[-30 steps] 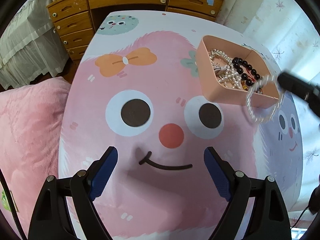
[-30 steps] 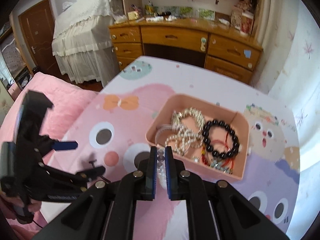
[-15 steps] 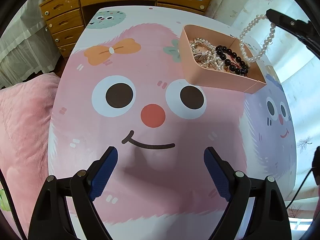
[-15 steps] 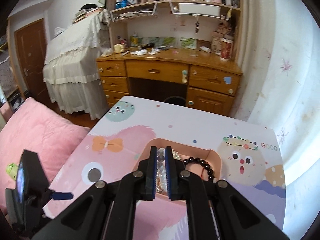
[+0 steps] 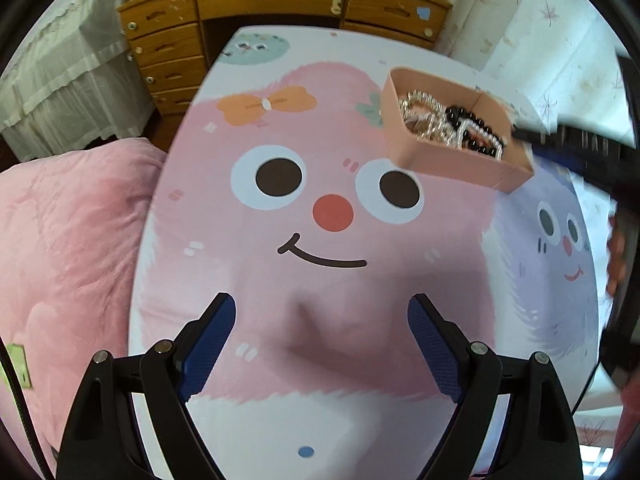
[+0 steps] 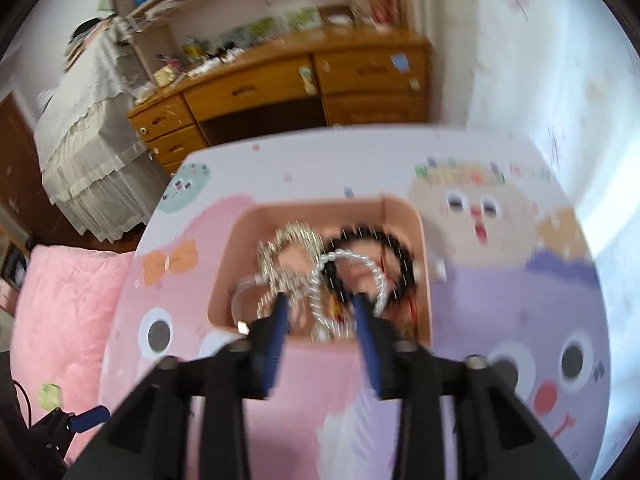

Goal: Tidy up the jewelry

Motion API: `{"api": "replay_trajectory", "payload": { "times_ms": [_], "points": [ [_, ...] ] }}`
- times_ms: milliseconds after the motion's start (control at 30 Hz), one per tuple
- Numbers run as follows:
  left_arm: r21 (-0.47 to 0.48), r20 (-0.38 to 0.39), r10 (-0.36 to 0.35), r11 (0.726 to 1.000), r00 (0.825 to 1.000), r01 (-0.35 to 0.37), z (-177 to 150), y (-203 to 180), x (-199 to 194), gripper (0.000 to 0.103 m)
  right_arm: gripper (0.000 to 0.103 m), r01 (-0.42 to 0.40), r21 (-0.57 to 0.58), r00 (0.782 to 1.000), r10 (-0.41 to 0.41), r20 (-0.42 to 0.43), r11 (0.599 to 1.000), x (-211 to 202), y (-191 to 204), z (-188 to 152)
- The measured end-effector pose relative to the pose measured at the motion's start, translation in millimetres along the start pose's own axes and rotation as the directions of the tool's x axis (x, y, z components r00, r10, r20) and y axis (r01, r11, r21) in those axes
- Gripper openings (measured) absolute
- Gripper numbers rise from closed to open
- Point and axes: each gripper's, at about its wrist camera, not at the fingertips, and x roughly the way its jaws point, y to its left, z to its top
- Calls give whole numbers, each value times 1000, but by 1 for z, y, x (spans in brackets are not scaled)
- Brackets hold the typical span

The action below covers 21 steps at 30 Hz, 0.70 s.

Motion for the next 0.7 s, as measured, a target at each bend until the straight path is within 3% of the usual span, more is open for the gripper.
{"api": "replay_trajectory", "payload": {
  "times_ms": [133,200,267,400,567,667,700],
  "points": [
    [-33,8,34,999,999,-33,-6,-13,-22,87,52,9,47,993,-3,-122,999,-10,-20,-30],
    [-44,8,66,997,998,-65,-12,-22,-33,87,69,31,95,981,-12,-193,995,-19,-33,-53],
    [-36,-12,128,991,992,-128,-17,-33,-38,87,75,62,110,966,-32,-257,992,-29,-43,-76],
    [17,-69,146,989,987,-145,-28,-58,-45,87,77,104,70,925,-70,-373,992,-54,-55,-121],
    [37,-142,117,993,983,-113,-41,-85,-64,87,92,78,58,908,-47,-417,995,-91,-64,-160],
    [54,-146,69,997,987,-62,-42,-103,-82,90,96,86,8,922,-76,-379,996,-118,-65,-166],
    [62,-133,57,997,990,-49,-41,-108,-89,95,96,79,10,928,-70,-366,997,-124,-64,-163]
  ]
}}
